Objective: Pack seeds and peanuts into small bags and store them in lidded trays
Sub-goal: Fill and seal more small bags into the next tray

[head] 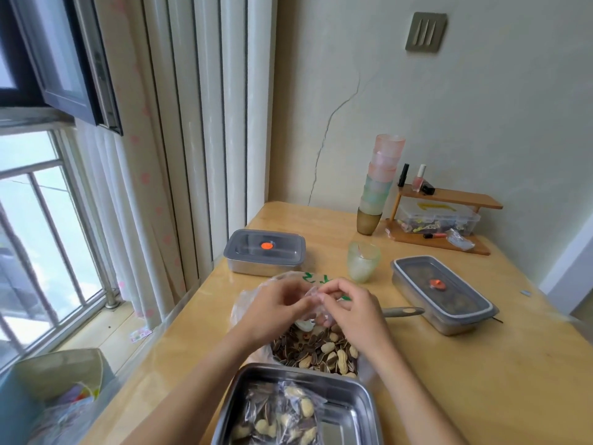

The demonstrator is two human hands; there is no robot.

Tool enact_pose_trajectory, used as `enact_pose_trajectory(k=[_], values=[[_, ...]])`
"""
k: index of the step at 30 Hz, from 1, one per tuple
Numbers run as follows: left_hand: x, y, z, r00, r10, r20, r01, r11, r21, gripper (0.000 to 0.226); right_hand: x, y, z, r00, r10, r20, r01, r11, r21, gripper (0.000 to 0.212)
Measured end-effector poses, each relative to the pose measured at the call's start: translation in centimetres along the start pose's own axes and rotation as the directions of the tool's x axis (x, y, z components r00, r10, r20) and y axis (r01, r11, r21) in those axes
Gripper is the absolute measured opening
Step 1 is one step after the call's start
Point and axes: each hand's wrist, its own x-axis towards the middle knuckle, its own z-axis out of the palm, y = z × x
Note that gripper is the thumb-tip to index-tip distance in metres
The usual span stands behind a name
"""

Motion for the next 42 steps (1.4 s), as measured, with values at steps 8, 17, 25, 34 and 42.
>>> enact_pose_trajectory(k=[8, 17, 25, 34, 42], values=[[-0.7, -1.9, -0.9, 0.978, -0.156, -0.135, 0.13, 0.974, -0.187, 0.023, 0.3, 0.7, -1.1, 0.997, 0.033, -0.065, -0.033, 0.999, -0.003, 0.012], [-1.1, -0.9, -1.3, 0.972, -0.17, -0.163, 0.13, 0.964, -0.232, 0.02, 0.3, 0.8, -0.5, 0.988, 0.004, -0.155, -0.019, 0.995, -0.095, 0.011], [-1.1, -0.8, -0.7, 0.943, -0.263, -0.202, 0.175, 0.912, -0.37, 0.016, -0.2, -1.7, 0.2, 0.912, -0.384, -0.144, 0.331, 0.896, -0.295, 0.014], [-1.1, -1.2, -0.5, 0.941, -0.273, -0.202, 0.178, 0.903, -0.39, 0.016, -0.6, -2.1, 0.7, 0.818, -0.5, -0.285, 0.295, 0.789, -0.539, 0.018], [-0.9, -1.4, -0.7, 0.939, -0.296, -0.177, 0.183, 0.863, -0.471, 0.018, -1.4, -2.4, 2.3, 0.909, -0.414, 0.043, 0.409, 0.868, -0.281, 0.01]])
